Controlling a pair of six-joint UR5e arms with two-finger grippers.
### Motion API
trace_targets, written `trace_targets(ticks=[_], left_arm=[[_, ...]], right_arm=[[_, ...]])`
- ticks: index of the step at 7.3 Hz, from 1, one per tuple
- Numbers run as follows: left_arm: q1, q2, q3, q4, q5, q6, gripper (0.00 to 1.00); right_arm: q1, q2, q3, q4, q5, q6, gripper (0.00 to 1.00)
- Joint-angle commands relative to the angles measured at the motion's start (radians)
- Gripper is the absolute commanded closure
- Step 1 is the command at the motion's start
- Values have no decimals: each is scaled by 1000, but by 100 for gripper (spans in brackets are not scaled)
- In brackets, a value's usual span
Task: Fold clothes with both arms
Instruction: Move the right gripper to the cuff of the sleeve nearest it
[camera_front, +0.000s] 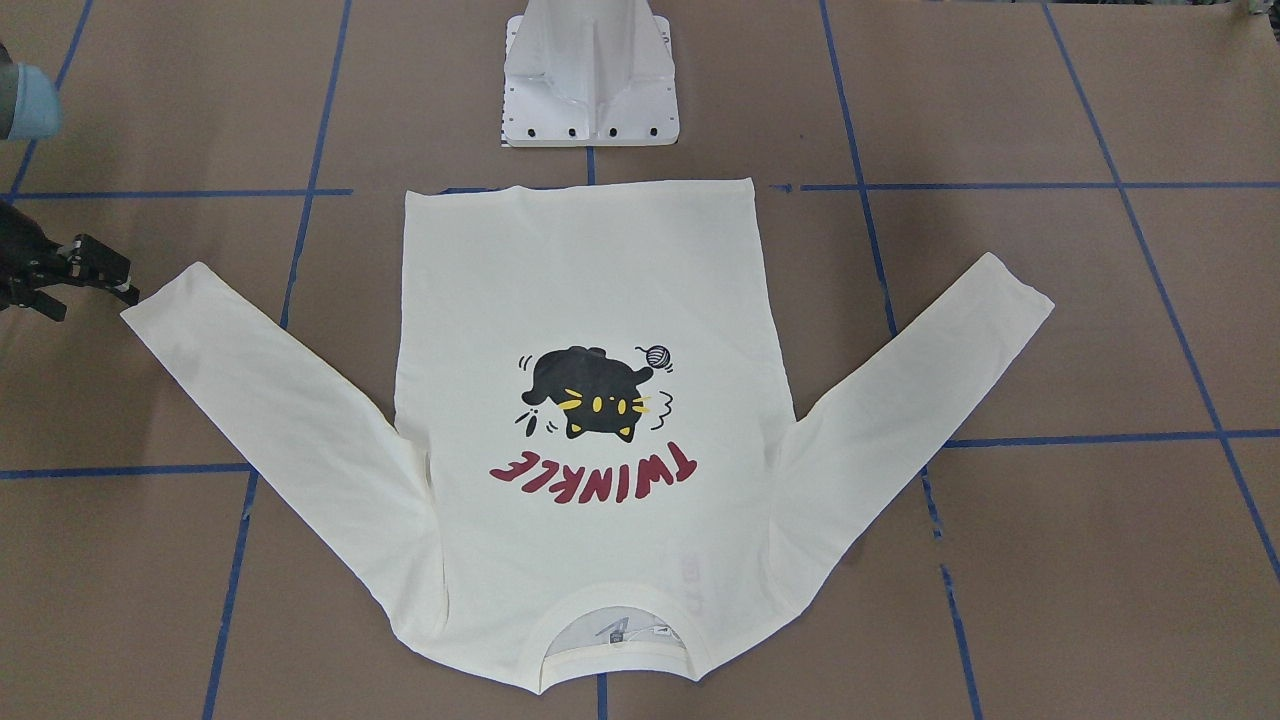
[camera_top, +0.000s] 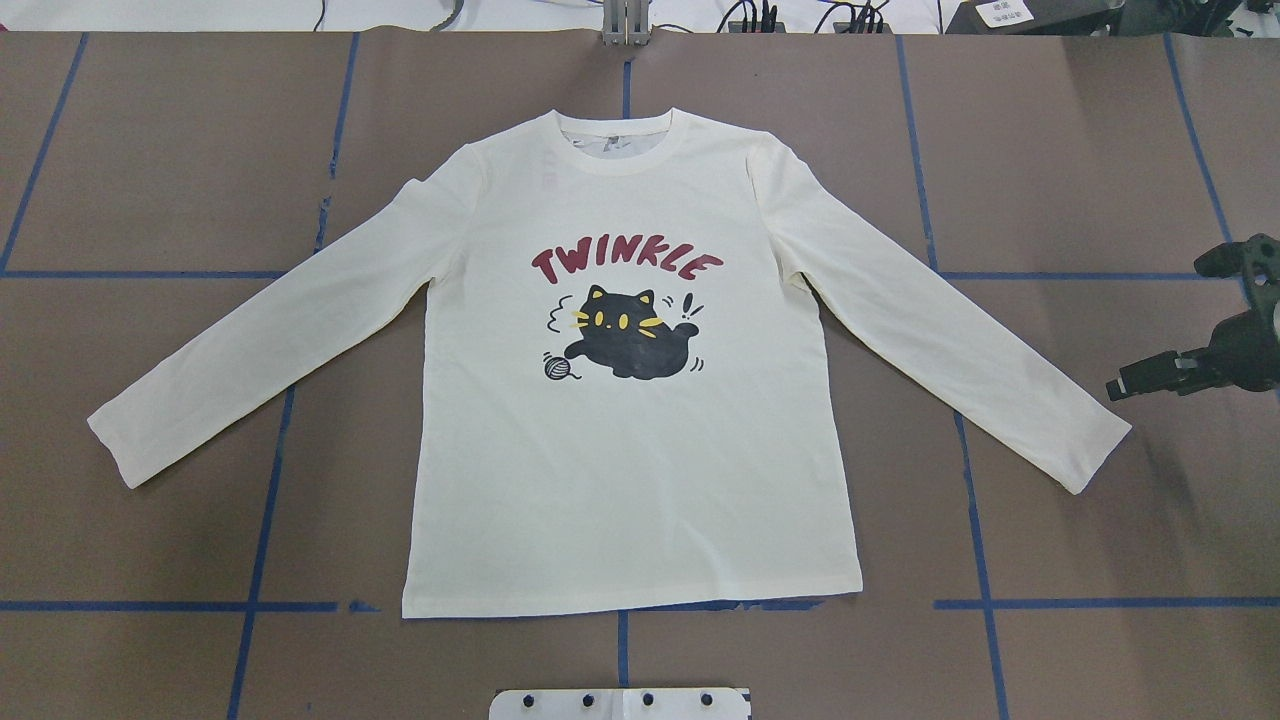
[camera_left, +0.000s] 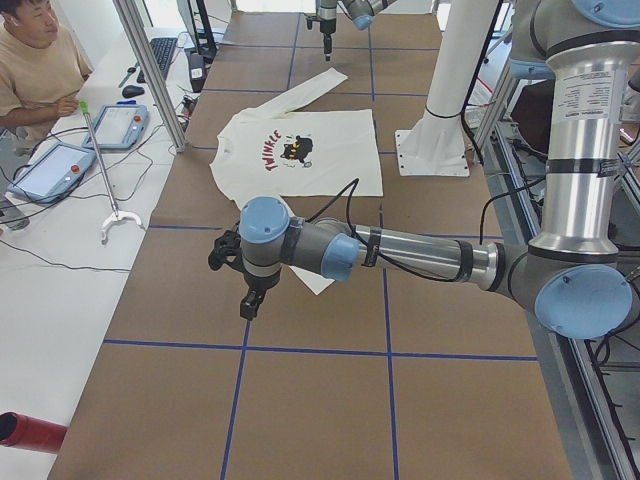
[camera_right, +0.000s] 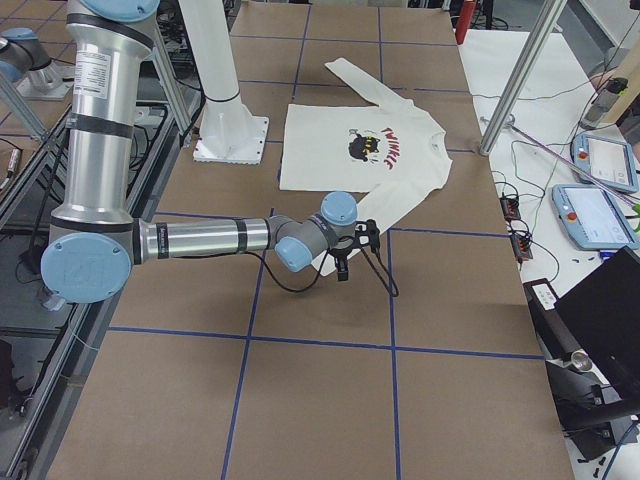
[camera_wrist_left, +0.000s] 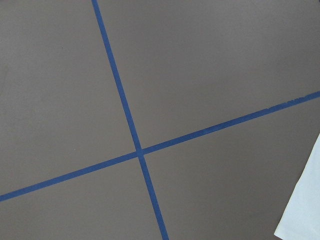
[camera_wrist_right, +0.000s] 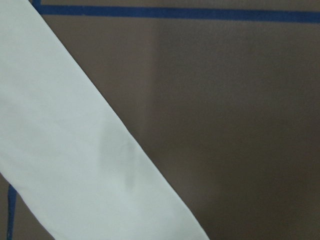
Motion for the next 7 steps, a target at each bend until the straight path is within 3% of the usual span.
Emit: trace_targets(ticks=[1,4,5,6,7], left_arm=[[2,0,6,-7,-9,0,0],[1,0,5,-8,-9,0,0],[1,0,6,-8,-9,0,0],[1,0,9,-13,-8,1,0],[1,2,9,-13,-6,1,0]], right_arm=[[-63,-34,-44,95,-19,163,21],[-64,-14,-99,114,-28,163,38],[-64,-13,-102,114,-28,163,65],[-66,-4,-105,114,-28,161,86],[-66,7,-110,114,-28,161,100]])
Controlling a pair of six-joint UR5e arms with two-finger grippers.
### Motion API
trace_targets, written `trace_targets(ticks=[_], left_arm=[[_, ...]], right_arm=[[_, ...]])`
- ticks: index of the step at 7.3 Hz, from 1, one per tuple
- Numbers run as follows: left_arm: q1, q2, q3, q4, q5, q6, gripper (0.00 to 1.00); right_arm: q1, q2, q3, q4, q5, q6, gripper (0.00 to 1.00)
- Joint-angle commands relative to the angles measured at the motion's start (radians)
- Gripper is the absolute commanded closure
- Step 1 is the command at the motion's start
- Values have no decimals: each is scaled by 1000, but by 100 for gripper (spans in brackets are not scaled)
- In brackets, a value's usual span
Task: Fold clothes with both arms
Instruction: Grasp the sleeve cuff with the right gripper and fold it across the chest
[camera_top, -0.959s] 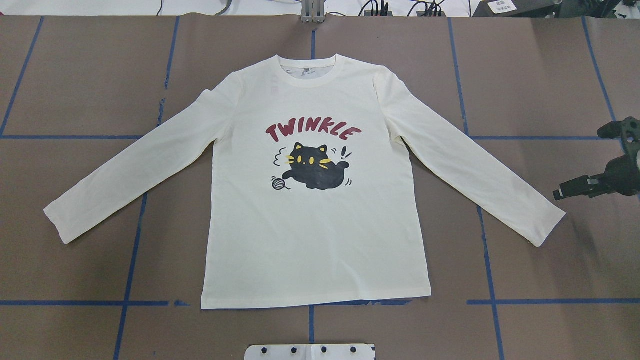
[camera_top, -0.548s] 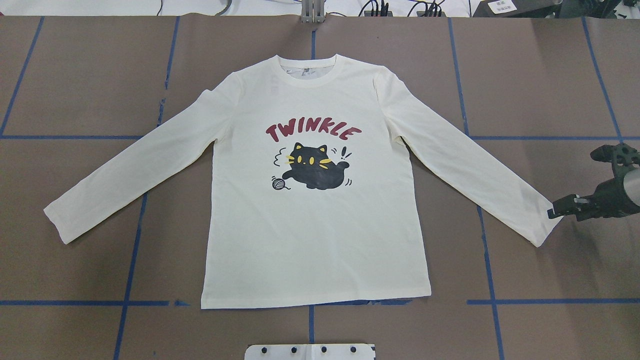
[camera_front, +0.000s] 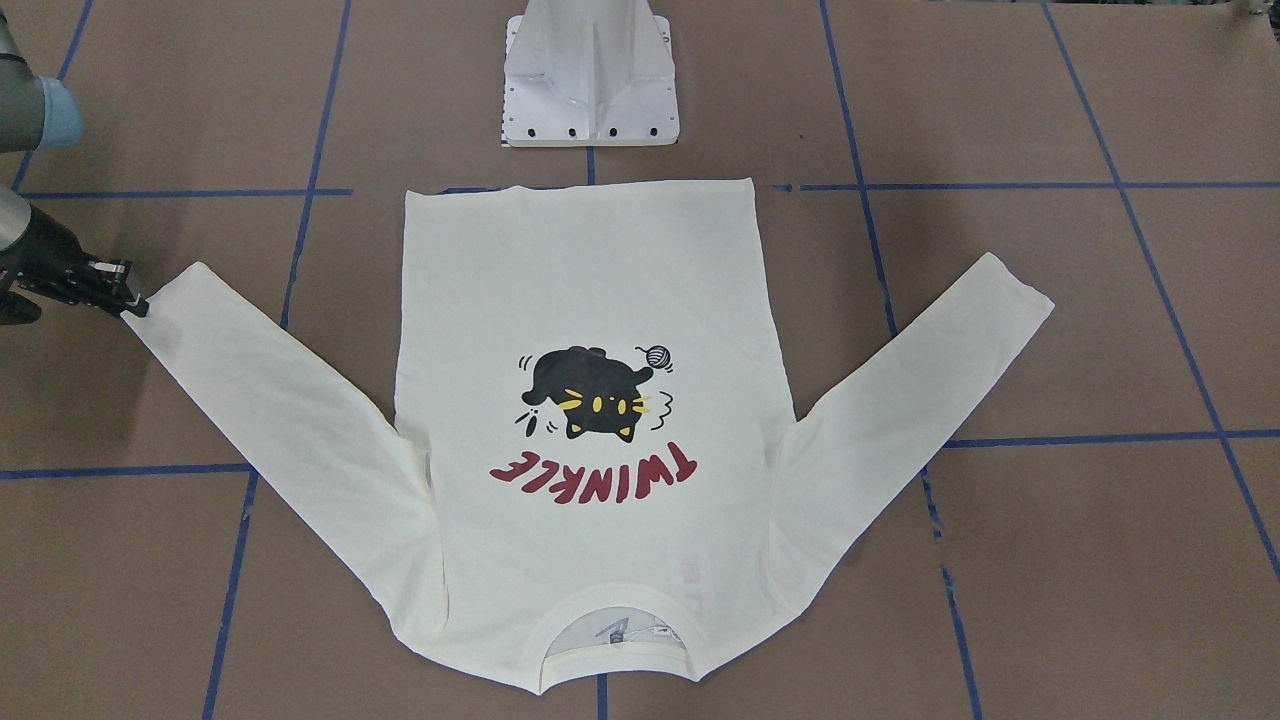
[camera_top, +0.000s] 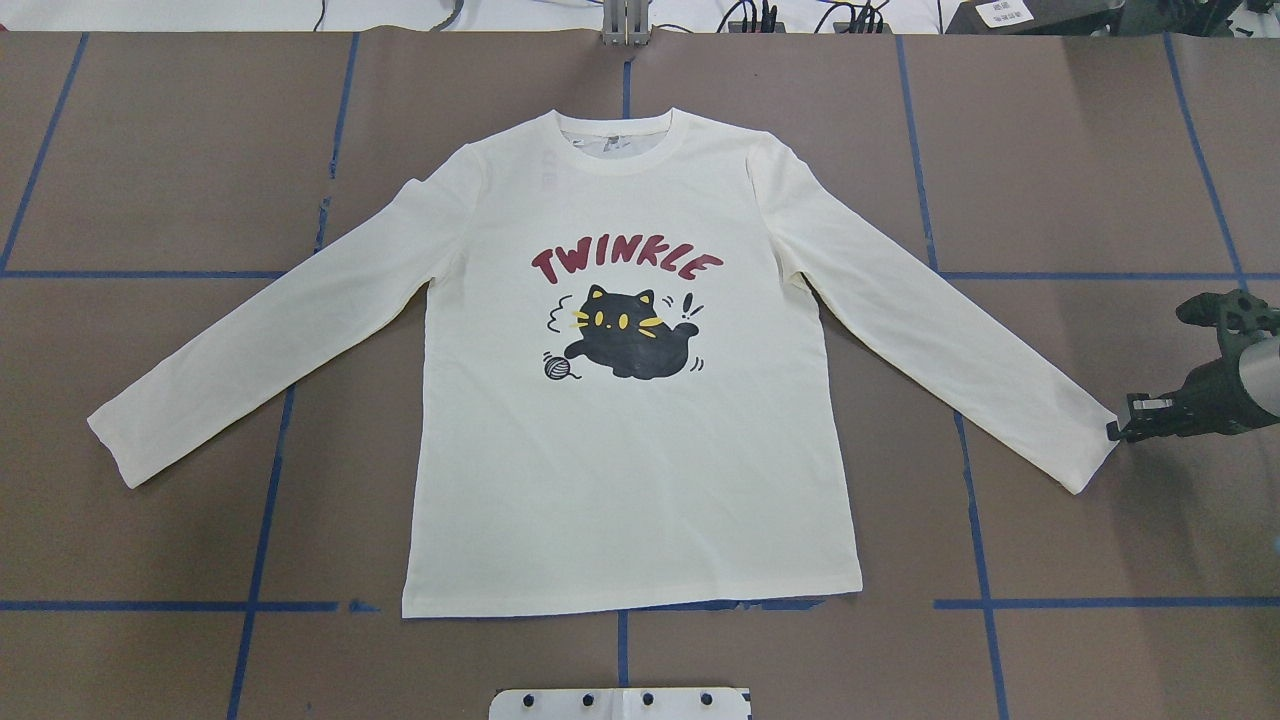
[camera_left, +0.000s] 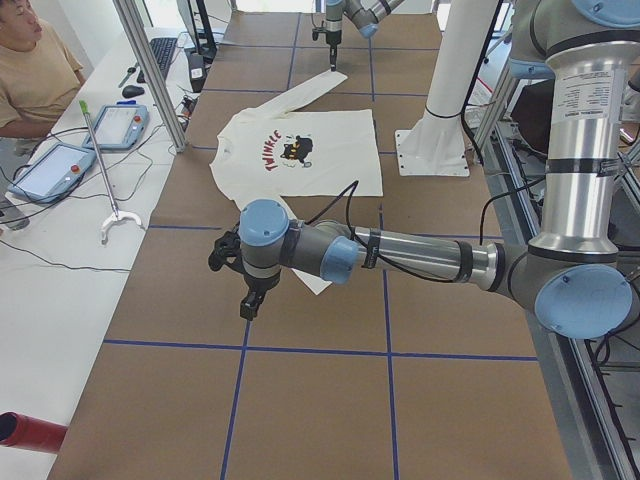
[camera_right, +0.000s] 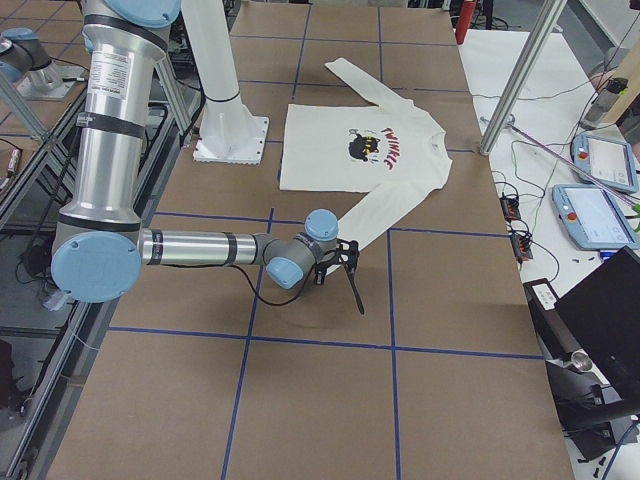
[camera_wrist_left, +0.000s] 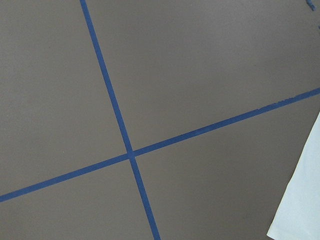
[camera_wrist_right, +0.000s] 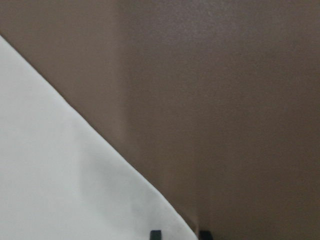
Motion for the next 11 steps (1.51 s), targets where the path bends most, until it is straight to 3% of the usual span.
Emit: trace_targets(ticks=[1,3,4,6,7,9,10,11], left_arm=[[0,1,1,-2,2,1,0],[0,1,1,-2,0,-1,0],[1,0,-2,-2,0,-1,0],[0,0,-5,-27,-3,-1,0],[1,0,-8,-28,-3,-1,0],[0,-2,-14,-29,-3,1,0],[0,-2,-19,-29,-3,2,0],[1,-2,-20,-34,-3,1,0]], right_arm=[[2,20,3,0,9,-2,100],[15,18,133,-23,32,3,100],[16,79,220,-108,58,35,100],[-14,456,246,-385,69,291,100],[-49,654,203,-526,48,384,100],[-77,949,5,-564,-20,452,100],[-205,1122,-153,-560,-172,455,100],[-344,1232,-312,-460,-353,458,100]])
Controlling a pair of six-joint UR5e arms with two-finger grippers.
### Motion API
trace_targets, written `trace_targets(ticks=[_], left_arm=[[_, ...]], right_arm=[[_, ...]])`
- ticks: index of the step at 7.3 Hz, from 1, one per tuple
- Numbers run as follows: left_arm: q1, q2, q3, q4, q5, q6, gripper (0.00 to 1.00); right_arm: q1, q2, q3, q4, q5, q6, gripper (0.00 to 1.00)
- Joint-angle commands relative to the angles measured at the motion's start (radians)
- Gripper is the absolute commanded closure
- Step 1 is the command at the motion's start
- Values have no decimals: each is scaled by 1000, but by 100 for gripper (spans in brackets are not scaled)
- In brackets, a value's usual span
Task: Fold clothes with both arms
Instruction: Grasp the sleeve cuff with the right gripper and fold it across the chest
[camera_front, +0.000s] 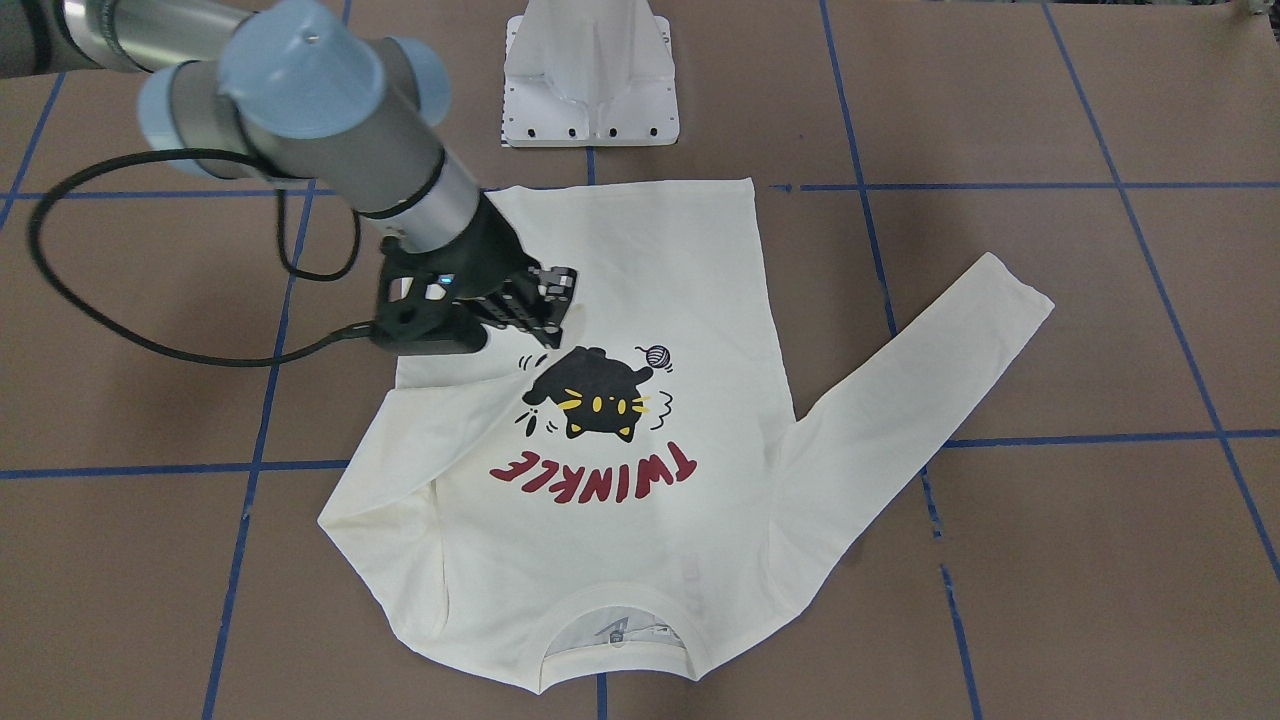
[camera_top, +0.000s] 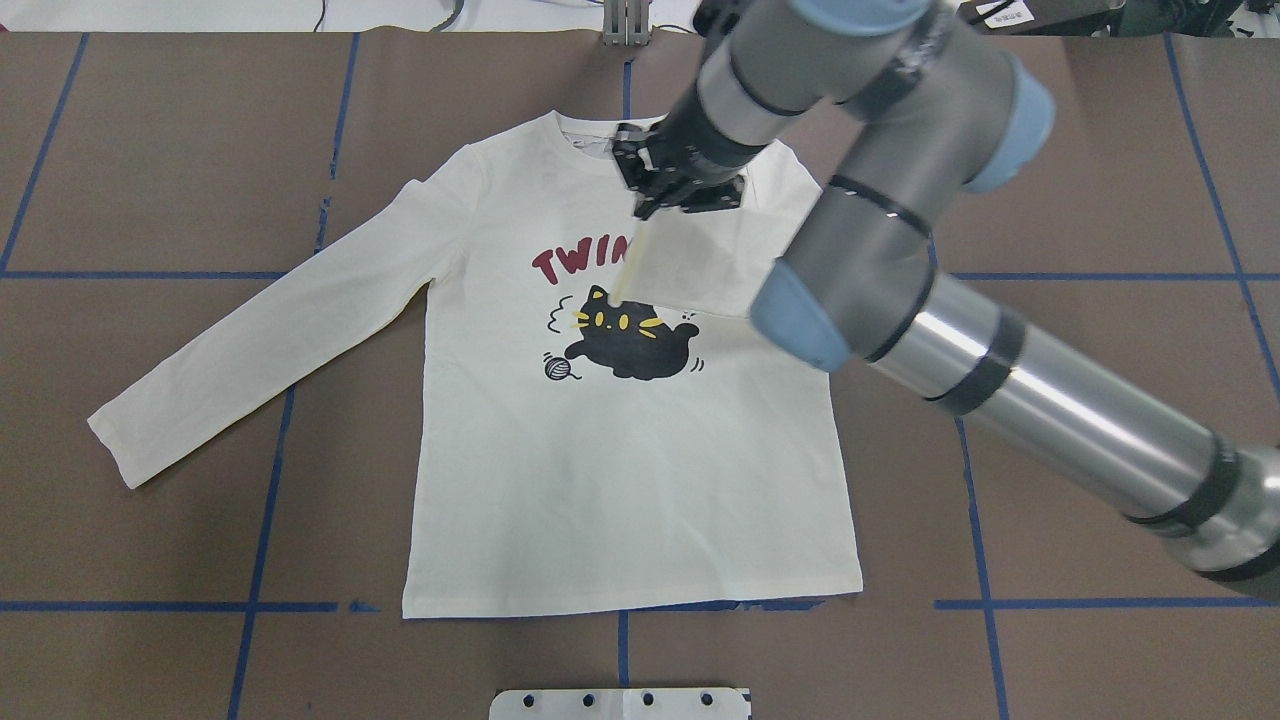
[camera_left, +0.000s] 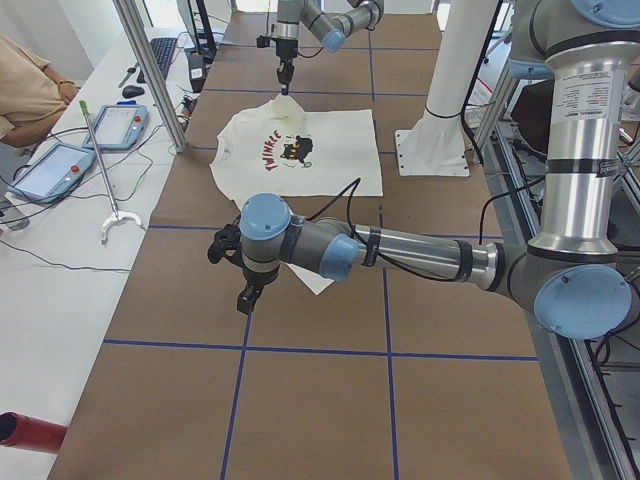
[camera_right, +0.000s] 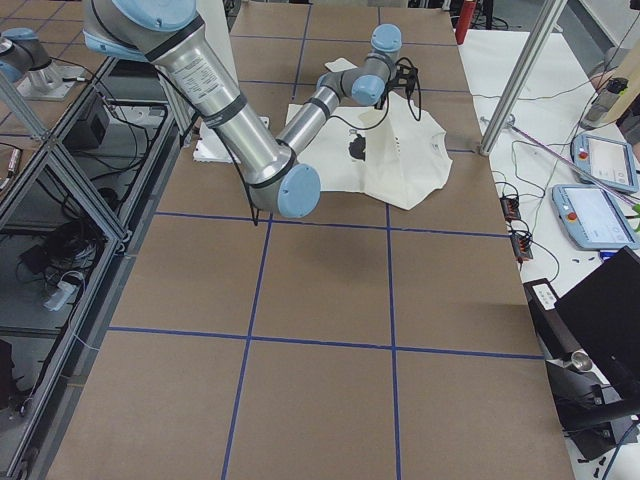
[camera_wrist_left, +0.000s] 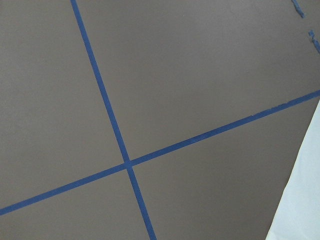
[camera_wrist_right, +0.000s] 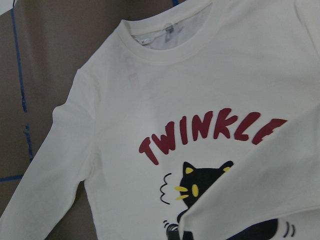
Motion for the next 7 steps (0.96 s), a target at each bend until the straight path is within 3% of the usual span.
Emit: trace_targets(ticks=[1,2,3,4,5,6,7], left_arm=[[0,1,-3,-19,0,-2,0],[1,1,-3,-22,0,0,0],[1,1,3,-28,0,1,0],[12,1,10,-72,-5,0,0],[15,1,32,-80,-96,-63,0],[56,0,24,-86,-135,-282,0],[192,-2,40,-191,-108,-536,0]], right_arm=[[-248,209,-295,232,-318,81,100],[-305,273,-407,265,-403,102,67],[-325,310,-460,270,-449,103,15],[-334,317,-466,270,-477,107,0],[-333,318,-466,270,-479,109,0],[-330,317,-453,272,-479,129,0],[-307,260,-363,267,-466,197,0]])
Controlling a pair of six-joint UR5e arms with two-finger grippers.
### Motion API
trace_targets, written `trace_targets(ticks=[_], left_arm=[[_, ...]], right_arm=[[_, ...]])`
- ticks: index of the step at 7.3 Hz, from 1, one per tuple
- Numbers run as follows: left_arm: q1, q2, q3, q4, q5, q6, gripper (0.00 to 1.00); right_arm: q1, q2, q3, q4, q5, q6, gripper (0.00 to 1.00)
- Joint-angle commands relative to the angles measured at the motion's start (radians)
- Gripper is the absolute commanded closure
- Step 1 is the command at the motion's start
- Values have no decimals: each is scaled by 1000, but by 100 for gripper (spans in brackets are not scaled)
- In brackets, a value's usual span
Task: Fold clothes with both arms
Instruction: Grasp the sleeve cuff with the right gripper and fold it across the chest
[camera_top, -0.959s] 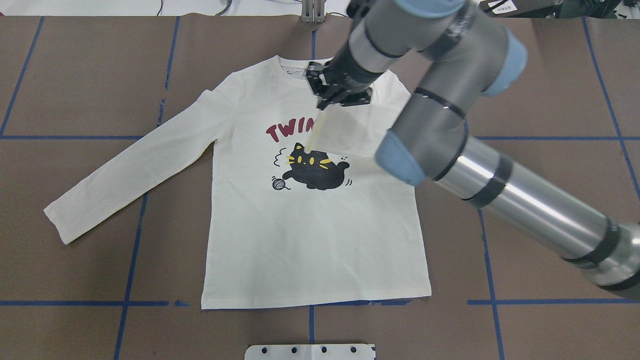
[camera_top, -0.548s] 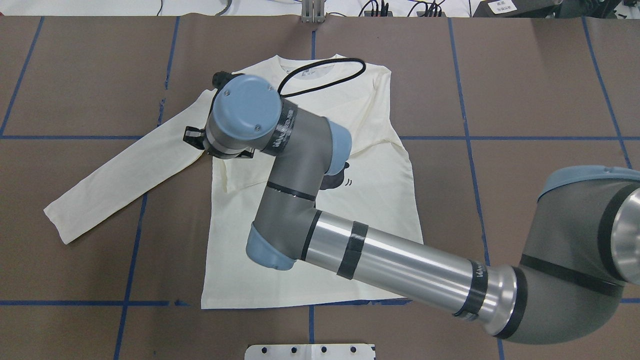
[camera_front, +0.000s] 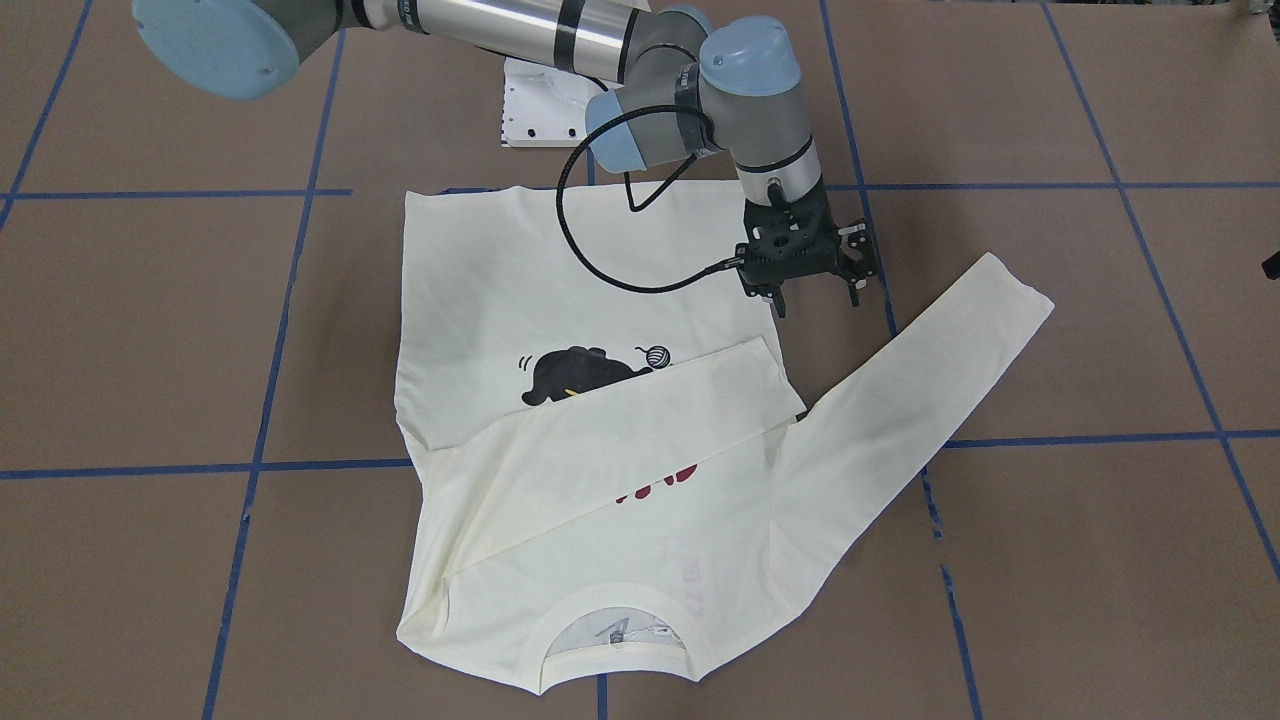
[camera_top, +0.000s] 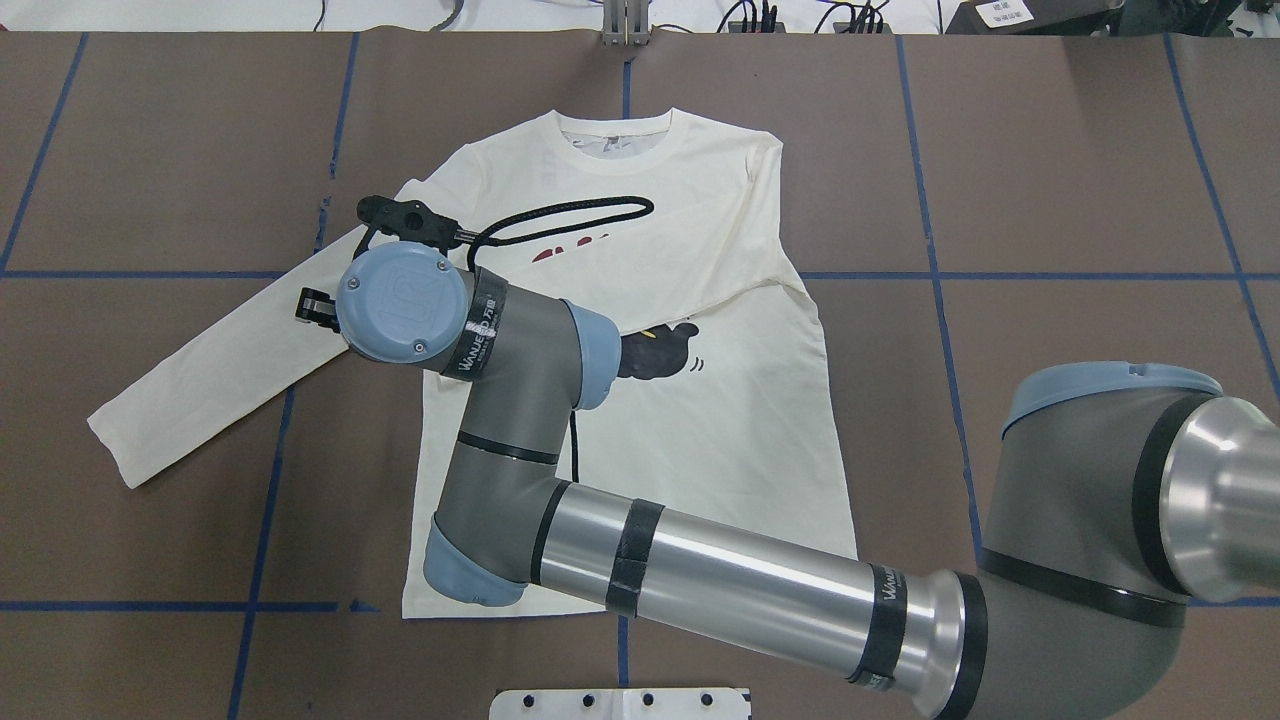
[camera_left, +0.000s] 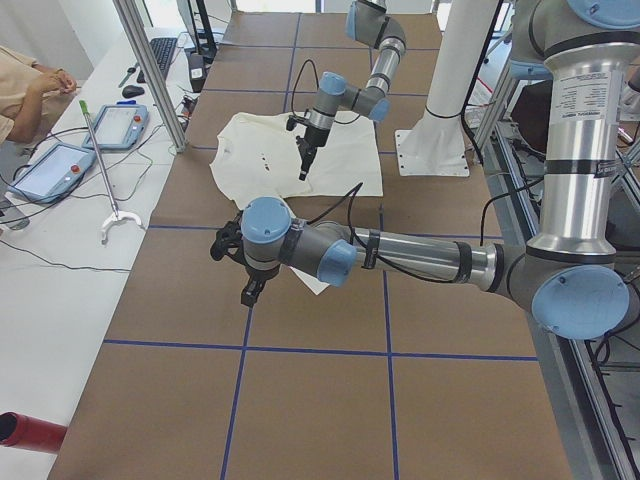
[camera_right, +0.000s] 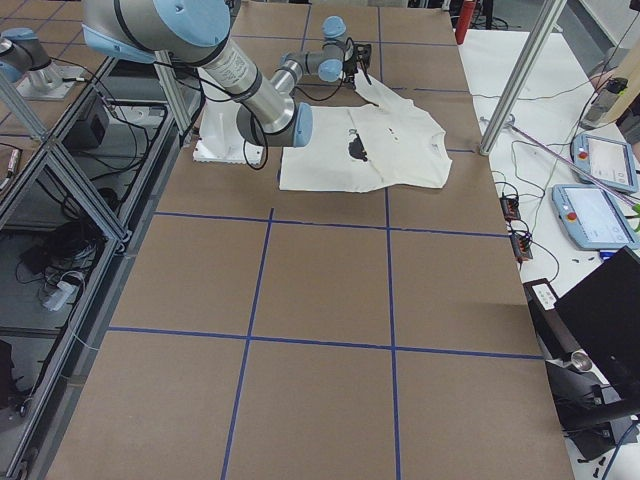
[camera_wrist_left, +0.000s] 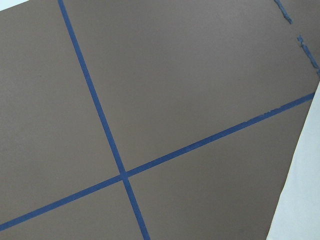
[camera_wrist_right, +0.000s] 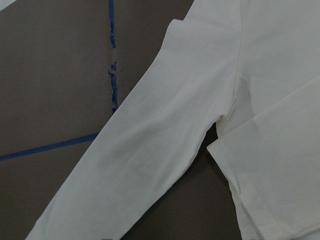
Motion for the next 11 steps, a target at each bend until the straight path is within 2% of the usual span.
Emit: trace_targets(ticks=[1,2,4,7,9,10,11], left_arm=[[212,-2,47,-153,87,-359,3],[310,4,59,-163,105,-383,7],[402,15,125,-172,142,-451,19],[481,7,135,-175,146,-494,21],[487,10,136,-175,150,-495,30],[487,10,136,-175,150,-497,44],[487,14,136,-174,153,-497,63]], right_arm=[[26,-161,213,-9,10,58,0],[54,-267,321,-12,39,56,0],[120,-397,415,-10,111,52,0],[118,-426,459,-9,111,53,0],[117,-427,472,-9,111,55,0],[117,-427,472,-9,111,55,0],[117,-427,472,-9,111,55,0]])
